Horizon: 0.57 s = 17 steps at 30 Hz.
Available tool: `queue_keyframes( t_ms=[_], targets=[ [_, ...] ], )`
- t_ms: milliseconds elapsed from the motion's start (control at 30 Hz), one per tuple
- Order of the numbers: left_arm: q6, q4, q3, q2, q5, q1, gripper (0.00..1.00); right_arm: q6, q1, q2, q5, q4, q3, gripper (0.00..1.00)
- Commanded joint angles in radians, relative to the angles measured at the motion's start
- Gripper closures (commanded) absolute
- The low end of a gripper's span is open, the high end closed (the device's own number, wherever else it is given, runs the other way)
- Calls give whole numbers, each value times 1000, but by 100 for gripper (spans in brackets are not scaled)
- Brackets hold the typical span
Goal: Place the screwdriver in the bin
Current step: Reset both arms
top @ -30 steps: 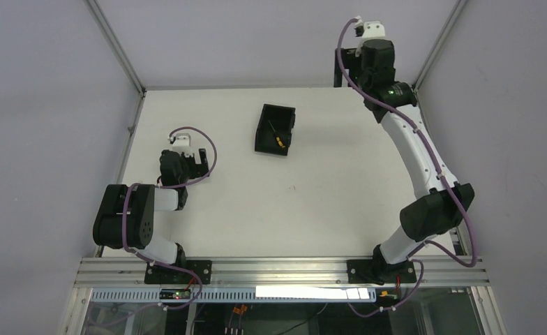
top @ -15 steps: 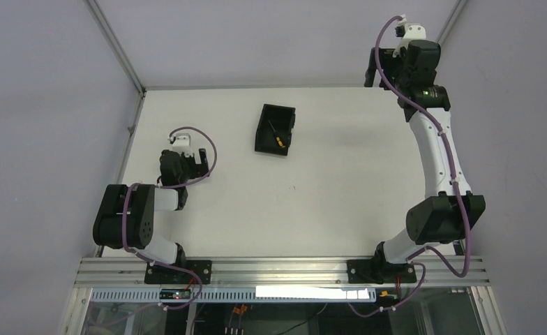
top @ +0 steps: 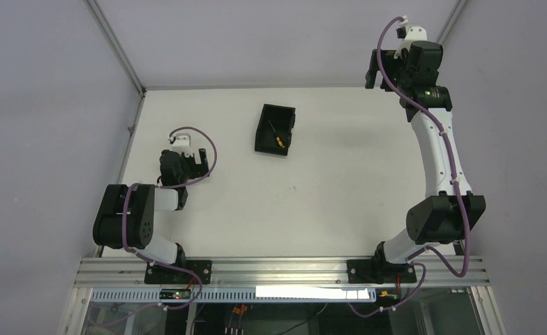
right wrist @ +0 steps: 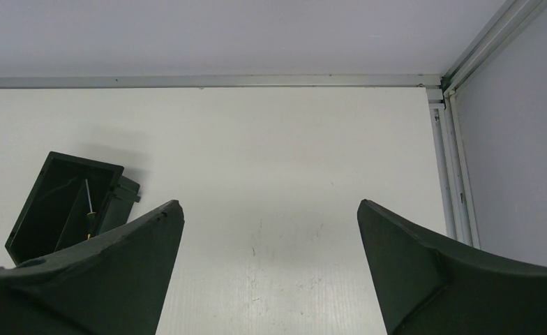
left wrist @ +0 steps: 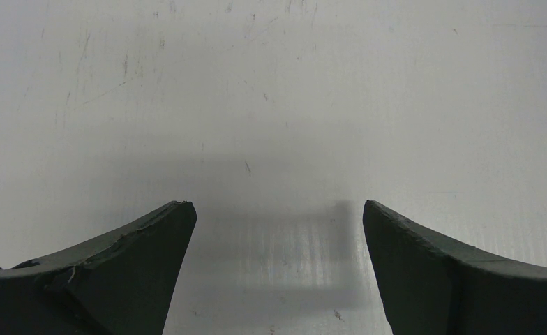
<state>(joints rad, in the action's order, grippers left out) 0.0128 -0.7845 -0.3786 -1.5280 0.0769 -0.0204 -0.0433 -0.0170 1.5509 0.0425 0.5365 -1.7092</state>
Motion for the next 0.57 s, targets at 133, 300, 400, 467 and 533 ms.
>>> queue_keyframes(
  t_ms=[133, 300, 400, 467, 533],
  targets=[
    [4, -28, 0, 20, -21, -9, 1, 18, 8, -19, 11, -29, 4, 1],
    [4, -29, 0, 20, -20, -9, 1, 27, 9, -22, 7, -44, 12, 1],
    [4, -28, 0, 20, -21, -9, 1, 28, 9, -21, 3, -47, 13, 1],
    [4, -28, 0, 21, -21, -9, 1, 27, 10, -20, -8, -50, 14, 1],
    [4, -29, 0, 20, -20, -8, 1, 28, 10, -24, -15, -57, 18, 1]
  ],
)
